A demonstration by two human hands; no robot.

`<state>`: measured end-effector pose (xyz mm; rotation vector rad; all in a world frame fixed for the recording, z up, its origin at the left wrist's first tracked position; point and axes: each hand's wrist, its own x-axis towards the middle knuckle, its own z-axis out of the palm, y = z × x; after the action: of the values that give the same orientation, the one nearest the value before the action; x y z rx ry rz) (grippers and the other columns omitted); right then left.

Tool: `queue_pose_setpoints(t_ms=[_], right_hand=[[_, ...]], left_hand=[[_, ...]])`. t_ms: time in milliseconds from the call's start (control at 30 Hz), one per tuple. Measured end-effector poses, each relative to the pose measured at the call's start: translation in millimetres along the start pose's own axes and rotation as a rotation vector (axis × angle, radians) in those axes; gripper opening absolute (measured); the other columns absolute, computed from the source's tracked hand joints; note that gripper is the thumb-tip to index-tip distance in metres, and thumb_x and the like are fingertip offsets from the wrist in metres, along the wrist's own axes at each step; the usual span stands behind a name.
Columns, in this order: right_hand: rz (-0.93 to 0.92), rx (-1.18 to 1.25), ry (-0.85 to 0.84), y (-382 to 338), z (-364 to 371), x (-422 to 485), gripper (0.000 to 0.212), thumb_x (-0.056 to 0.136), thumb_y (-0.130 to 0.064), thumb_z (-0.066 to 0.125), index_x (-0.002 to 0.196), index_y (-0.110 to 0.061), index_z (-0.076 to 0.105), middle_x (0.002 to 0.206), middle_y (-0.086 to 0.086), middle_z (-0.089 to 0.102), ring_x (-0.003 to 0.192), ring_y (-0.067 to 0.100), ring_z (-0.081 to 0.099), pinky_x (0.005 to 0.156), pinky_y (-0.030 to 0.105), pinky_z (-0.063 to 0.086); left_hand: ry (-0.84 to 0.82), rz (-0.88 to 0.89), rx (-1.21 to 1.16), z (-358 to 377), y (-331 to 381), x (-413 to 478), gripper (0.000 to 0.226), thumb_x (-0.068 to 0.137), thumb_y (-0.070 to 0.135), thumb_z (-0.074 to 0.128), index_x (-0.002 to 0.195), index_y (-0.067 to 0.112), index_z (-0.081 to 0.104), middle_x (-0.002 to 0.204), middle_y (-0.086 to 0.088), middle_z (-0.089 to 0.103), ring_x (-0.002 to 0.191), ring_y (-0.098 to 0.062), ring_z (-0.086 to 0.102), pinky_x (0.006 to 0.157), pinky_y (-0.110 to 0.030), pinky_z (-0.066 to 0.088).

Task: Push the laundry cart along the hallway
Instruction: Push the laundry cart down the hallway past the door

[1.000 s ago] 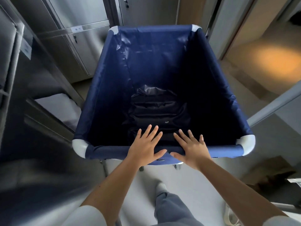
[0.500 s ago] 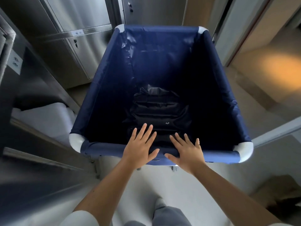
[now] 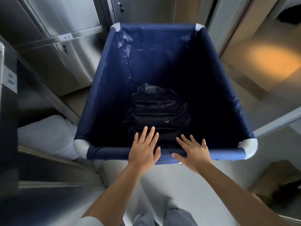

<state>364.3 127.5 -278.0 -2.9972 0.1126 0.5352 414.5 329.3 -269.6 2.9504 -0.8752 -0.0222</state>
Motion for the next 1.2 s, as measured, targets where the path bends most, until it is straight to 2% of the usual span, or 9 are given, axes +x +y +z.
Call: queue_pose_setpoints(t_ms=[100,300,500,700,833,1067,1200], right_hand=[[0.014,0.017,0.011,-18.9,0.8,2.0,0.085,0.073,-0.078,0.008,0.146,-0.036,0.011,0.157,-0.011,0.010,0.144,0.019,0.002,0.112,0.053,0.002],[-0.025,0.009,-0.003,-47.8,-1.2,16.3,0.075,0.082,-0.073,0.017,0.147,-0.035,0.008,0.157,-0.010,0.008,0.144,0.021,0.000,0.112,0.055,0.001],[-0.125,-0.008,-0.090,-59.5,-12.5,53.6,0.083,0.075,-0.079,0.007,0.146,-0.036,-0.001,0.158,-0.008,-0.002,0.143,0.022,-0.013,0.109,0.058,-0.010],[-0.167,-0.017,-0.053,-53.6,-27.6,92.9,0.094,0.065,-0.084,0.001,0.146,-0.035,-0.006,0.158,-0.005,-0.006,0.141,0.022,-0.020,0.105,0.057,-0.020],[-0.160,-0.001,-0.058,-54.8,-31.4,113.7,0.096,0.063,-0.085,-0.002,0.145,-0.036,-0.008,0.157,-0.005,-0.010,0.141,0.023,-0.022,0.105,0.060,-0.017],[-0.106,0.089,-0.128,-55.5,-45.2,151.3,0.099,0.062,-0.088,0.006,0.145,-0.037,-0.007,0.158,-0.003,-0.008,0.142,0.026,-0.018,0.106,0.063,-0.011],[-0.092,0.096,-0.124,-59.3,-52.7,171.8,0.100,0.060,-0.088,0.005,0.145,-0.037,-0.008,0.158,-0.003,-0.009,0.141,0.026,-0.018,0.105,0.064,-0.011]], left_hand=[[0.018,0.026,0.005,2.4,-18.7,-2.4,0.053,0.087,0.038,0.031,0.124,0.013,0.058,0.137,-0.007,0.050,0.126,-0.029,0.046,0.095,-0.049,0.043],[0.048,0.057,-0.018,-2.3,-57.4,0.7,0.051,0.086,0.035,0.033,0.123,0.010,0.058,0.136,-0.010,0.051,0.125,-0.032,0.046,0.096,-0.052,0.041],[0.029,0.083,0.040,-9.3,-89.3,19.3,0.050,0.085,0.032,0.033,0.122,0.011,0.060,0.135,-0.010,0.052,0.123,-0.032,0.049,0.094,-0.050,0.043],[-0.033,0.077,0.073,-15.0,-113.1,49.9,0.051,0.084,0.032,0.033,0.124,0.011,0.058,0.135,-0.011,0.052,0.124,-0.033,0.048,0.094,-0.050,0.043],[-0.051,0.068,0.071,-16.9,-123.0,72.6,0.052,0.084,0.033,0.034,0.125,0.012,0.057,0.136,-0.011,0.051,0.124,-0.033,0.047,0.094,-0.050,0.043],[-0.085,0.088,0.063,-21.8,-140.7,109.2,0.053,0.084,0.034,0.033,0.126,0.012,0.056,0.136,-0.009,0.051,0.125,-0.032,0.046,0.092,-0.054,0.045],[-0.087,0.110,0.053,-21.3,-157.8,131.3,0.053,0.084,0.034,0.032,0.128,0.013,0.054,0.138,-0.008,0.049,0.126,-0.033,0.045,0.094,-0.054,0.042]])
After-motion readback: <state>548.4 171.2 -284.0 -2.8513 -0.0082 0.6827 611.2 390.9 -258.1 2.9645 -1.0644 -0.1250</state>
